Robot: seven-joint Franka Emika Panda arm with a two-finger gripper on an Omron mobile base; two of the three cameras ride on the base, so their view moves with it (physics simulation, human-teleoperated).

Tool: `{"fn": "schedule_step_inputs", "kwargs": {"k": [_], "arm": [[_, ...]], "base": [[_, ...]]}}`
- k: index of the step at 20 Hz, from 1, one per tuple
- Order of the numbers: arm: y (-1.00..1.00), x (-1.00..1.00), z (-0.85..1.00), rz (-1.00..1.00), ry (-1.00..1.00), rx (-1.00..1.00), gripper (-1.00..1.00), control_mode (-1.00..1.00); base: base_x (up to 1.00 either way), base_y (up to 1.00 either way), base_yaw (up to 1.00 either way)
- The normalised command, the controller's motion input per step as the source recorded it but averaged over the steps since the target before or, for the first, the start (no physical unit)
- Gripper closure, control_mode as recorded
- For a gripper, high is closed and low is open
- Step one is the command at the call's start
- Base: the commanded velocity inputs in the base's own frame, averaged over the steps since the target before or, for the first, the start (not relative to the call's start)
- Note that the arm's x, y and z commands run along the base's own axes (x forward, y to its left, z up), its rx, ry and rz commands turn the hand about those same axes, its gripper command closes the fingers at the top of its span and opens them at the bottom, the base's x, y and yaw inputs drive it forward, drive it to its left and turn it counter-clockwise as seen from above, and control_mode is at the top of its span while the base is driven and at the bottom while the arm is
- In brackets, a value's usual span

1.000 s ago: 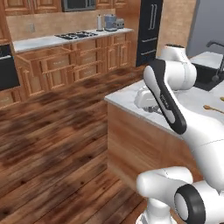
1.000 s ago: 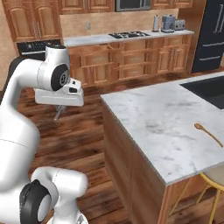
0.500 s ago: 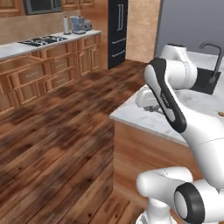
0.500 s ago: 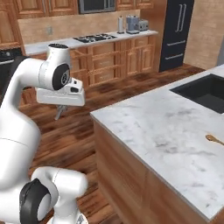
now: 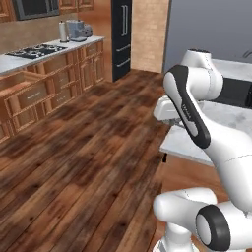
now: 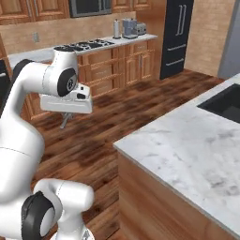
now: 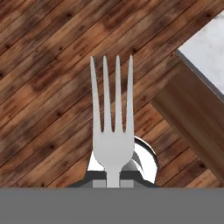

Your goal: Pick up the metallic utensils from the counter and place them in the open drawer. Make sure not to pick up any wooden utensils.

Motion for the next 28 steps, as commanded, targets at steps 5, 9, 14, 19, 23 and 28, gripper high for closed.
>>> {"fn": "schedule_step_inputs", "kwargs": {"k": [5, 9, 14, 19, 23, 28], "arm": [[0.00, 0.00, 0.00, 0.00, 0.00, 0.00, 1.00, 1.00], [0.00, 0.00, 0.00, 0.00, 0.00, 0.00, 1.00, 1.00], [0.00, 0.00, 0.00, 0.00, 0.00, 0.00, 1.00, 1.00], [0.00, 0.00, 0.00, 0.00, 0.00, 0.00, 1.00, 1.00], [0.00, 0.00, 0.00, 0.00, 0.00, 0.00, 1.00, 1.00], [0.00, 0.00, 0.00, 0.00, 0.00, 0.00, 1.00, 1.00]], "base": [[0.28, 1.00, -0.18], [0.28, 1.00, -0.16], [0.70, 1.00, -0.13], [1.00, 1.00, -0.03], [1.00, 0.79, 0.01], [1.00, 0.29, 0.17]]}}
